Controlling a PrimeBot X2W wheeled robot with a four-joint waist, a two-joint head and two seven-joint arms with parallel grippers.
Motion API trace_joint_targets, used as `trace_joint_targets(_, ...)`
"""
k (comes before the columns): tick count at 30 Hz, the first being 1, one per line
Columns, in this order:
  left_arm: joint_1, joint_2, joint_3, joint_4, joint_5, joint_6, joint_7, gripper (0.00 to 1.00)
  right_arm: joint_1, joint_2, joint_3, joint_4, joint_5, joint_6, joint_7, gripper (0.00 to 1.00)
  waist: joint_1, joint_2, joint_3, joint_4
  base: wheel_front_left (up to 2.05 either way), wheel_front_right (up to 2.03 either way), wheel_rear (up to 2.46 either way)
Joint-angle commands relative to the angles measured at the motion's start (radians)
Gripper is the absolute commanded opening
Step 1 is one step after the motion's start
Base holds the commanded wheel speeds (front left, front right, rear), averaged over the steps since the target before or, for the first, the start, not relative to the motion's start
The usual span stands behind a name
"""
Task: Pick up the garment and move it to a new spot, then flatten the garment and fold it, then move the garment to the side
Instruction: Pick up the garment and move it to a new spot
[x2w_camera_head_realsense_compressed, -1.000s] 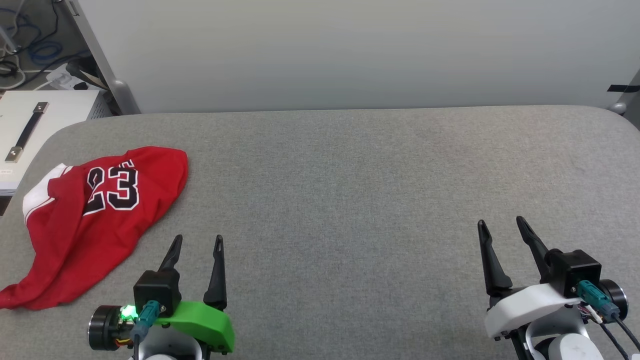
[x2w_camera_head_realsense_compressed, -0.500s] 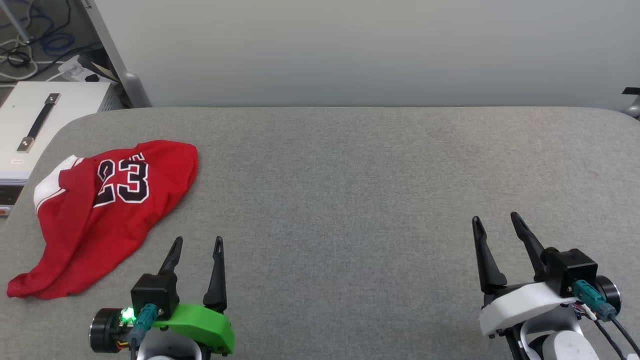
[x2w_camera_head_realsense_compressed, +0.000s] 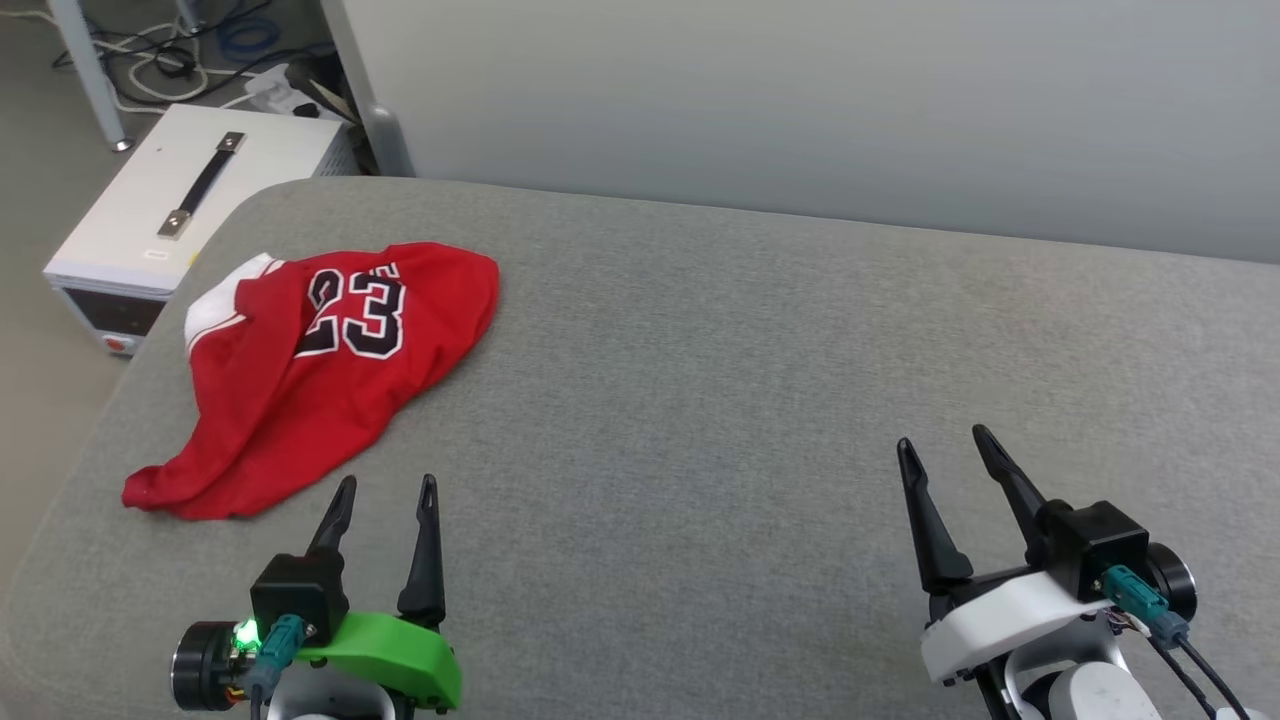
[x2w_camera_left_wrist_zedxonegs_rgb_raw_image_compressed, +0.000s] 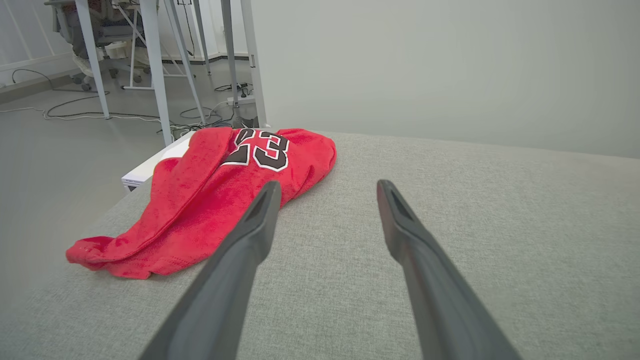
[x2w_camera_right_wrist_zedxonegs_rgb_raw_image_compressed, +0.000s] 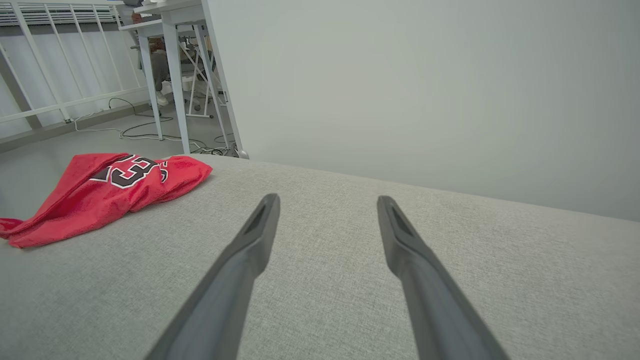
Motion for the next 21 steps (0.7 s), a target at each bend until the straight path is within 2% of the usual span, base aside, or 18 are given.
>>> trace_joint_targets(1, 0.001, -0.003, 0.005, 0.003, 0.001, -0.007, -0.011, 1.0, -0.018, 0.001, 0.012, 0.005, 0.007, 0.002, -0.014, 1.0, -0.0001, 0.0, 0.003, 0.061, 0.0, 0.0, 0.0)
trace_joint_targets(14, 0.01, -0.003, 0.015, 0.011, 0.008, -0.023, -0.038, 1.0, -0.025, 0.002, 0.072, 0.024, 0.018, 0.002, -0.041, 1.0, -0.0001, 0.0, -0.004, 0.216, 0.0, 0.0, 0.0)
trace_joint_targets(21, 0.018, -0.003, 0.016, 0.015, 0.008, -0.031, -0.052, 1.0, -0.029, 0.002, 0.09, 0.036, 0.027, 0.002, -0.055, 1.0, -0.0001, 0.0, -0.009, 0.27, 0.0, 0.0, 0.0)
